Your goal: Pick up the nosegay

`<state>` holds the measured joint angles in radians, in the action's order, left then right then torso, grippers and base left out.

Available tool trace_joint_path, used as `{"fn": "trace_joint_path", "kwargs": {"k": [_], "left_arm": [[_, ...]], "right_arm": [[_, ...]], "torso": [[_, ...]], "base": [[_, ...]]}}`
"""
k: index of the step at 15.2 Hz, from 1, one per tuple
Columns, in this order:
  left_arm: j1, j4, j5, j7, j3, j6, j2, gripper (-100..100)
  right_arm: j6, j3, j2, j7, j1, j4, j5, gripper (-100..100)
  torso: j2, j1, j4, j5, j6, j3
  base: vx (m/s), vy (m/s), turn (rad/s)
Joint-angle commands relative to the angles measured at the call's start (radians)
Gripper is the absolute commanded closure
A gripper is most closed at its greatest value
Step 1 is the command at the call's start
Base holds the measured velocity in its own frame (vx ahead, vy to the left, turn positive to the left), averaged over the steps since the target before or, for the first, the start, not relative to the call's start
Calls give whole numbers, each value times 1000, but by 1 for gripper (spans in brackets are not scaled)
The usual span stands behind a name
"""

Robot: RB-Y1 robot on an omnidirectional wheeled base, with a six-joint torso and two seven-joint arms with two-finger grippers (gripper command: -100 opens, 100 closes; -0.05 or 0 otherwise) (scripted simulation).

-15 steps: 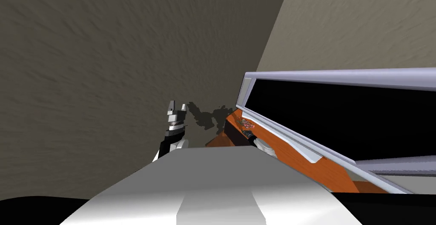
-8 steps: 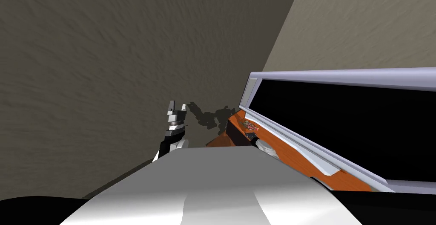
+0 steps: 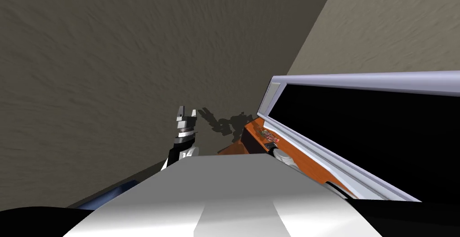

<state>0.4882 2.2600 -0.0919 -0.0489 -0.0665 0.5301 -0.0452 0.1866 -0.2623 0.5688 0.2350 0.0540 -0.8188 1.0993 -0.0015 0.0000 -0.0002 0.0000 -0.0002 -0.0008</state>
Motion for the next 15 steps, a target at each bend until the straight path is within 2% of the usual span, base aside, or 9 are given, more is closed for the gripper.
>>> {"fn": "trace_joint_path", "kwargs": {"k": [1, 2, 5, 6, 10, 11, 12, 13, 15], "left_arm": [[0, 0, 0, 0, 0, 0, 0, 0], [0, 0, 0, 0, 0, 0, 0, 0], [0, 0, 0, 0, 0, 0, 0, 0], [0, 0, 0, 0, 0, 0, 0, 0], [0, 0, 0, 0, 0, 0, 0, 0], [0, 0, 0, 0, 0, 0, 0, 0], [0, 0, 0, 0, 0, 0, 0, 0], [0, 0, 0, 0, 0, 0, 0, 0], [0, 0, 0, 0, 0, 0, 0, 0]], "right_arm": [[8, -6, 5, 5, -7, 30, 11, -100], [31, -15, 14, 14, -18, 61, 50, -100], [52, -23, 21, 21, -28, 130, 86, -100], [52, -23, 21, -5, -28, 130, 127, -100], [52, -23, 21, 21, -28, 130, 86, -100], [71, -32, 27, 29, -37, 177, 121, -100], [71, -32, 27, 29, -37, 177, 121, -100], [89, -40, 31, 36, -45, 209, 149, -100], [89, -40, 31, 36, -45, 220, 140, -100]], "torso": [[0, 0, 0, 0, 0, 0], [0, 0, 0, 0, 1, 0], [-1, 0, 0, 0, -1, 0], [-1, 0, 0, 0, 0, 0], [0, -1, 0, 0, 1, 0], [1, -1, 0, 0, 1, 0], [0, 0, 0, 0, 0, 0], [0, 0, 0, 0, 0, 0], [0, 0, 0, 0, 0, 0]], "base": [[4, 8, 76], [5, 14, 145], [10, 15, 235], [9, 7, 36], [2, 2, -17], [2, 9, 183], [8, 10, 205], [14, 13, 222], [17, 10, 110]]}}
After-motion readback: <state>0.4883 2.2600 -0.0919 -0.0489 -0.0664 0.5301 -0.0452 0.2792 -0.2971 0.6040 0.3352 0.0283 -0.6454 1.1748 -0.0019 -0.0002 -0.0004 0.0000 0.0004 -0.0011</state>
